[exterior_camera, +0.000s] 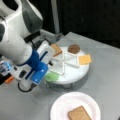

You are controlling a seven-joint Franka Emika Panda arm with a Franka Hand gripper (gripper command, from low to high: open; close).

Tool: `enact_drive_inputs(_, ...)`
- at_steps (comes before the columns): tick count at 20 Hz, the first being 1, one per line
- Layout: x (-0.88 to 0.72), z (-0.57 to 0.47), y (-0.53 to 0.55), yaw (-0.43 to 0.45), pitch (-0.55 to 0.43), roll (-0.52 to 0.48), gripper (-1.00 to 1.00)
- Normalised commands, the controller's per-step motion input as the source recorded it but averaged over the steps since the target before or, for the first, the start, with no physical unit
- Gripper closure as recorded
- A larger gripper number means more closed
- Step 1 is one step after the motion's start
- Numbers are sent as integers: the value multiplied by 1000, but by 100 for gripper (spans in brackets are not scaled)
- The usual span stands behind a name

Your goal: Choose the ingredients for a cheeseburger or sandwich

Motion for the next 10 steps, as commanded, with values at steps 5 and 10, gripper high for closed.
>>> enact_drive_inputs(5,215,-56,-255,94,64,417,-100)
enact_drive_inputs(10,197,-30,-282,104,36,467,-100)
